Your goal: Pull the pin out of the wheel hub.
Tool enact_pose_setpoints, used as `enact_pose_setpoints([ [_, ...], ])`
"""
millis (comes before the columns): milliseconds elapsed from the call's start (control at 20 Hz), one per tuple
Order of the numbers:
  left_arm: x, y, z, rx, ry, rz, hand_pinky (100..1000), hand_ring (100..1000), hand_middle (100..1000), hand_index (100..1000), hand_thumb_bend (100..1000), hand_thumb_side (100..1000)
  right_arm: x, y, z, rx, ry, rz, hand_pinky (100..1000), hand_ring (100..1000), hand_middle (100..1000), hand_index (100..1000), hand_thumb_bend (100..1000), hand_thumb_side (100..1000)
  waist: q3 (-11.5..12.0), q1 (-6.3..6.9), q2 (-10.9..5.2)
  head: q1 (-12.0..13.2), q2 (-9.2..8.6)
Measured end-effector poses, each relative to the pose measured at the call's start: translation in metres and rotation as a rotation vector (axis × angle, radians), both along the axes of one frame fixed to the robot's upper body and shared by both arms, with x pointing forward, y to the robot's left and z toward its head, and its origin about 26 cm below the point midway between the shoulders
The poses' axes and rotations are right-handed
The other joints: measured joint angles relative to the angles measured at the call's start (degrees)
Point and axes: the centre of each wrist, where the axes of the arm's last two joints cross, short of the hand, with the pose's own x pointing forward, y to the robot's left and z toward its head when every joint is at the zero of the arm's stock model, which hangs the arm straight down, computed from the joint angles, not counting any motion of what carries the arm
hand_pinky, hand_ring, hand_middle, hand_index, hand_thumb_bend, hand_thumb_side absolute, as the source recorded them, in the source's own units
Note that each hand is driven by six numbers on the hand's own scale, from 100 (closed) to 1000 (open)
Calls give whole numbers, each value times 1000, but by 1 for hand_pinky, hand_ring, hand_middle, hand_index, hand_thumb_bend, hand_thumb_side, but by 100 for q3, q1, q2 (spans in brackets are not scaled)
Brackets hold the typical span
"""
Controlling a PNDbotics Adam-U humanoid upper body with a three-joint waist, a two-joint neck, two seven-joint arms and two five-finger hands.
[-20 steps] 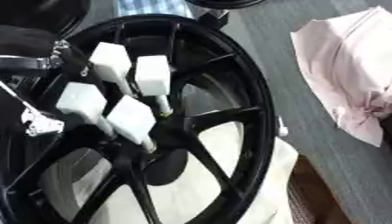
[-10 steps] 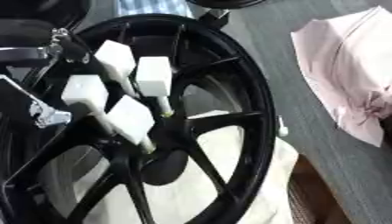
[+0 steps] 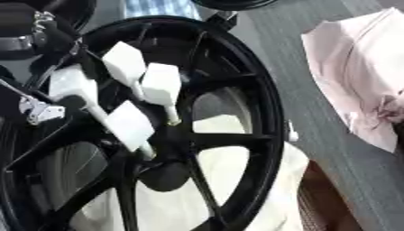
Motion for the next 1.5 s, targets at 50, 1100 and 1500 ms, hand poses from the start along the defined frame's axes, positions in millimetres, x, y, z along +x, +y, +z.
enact_pose_setpoints([
  [50, -1, 2, 3, -13, -8, 3, 504, 235, 174, 377, 100, 145, 0, 0, 0, 0, -1, -1, 791, 797, 695, 768, 100, 515, 5, 1, -8, -11, 1],
  [1100, 10, 100, 18, -384, -77, 332, 475, 208, 159, 385, 100, 116, -2, -4, -1, 4, -3, -22, 792, 798, 696, 768, 100, 516, 196, 36, -48, -194, 8],
  [1500, 16, 200, 0, -598, -83, 621, 475, 198, 156, 387, 100, 120, -3, -8, -1, 9, -5, -41, 792, 798, 695, 768, 100, 515, 265, 31, -72, -278, 43],
])
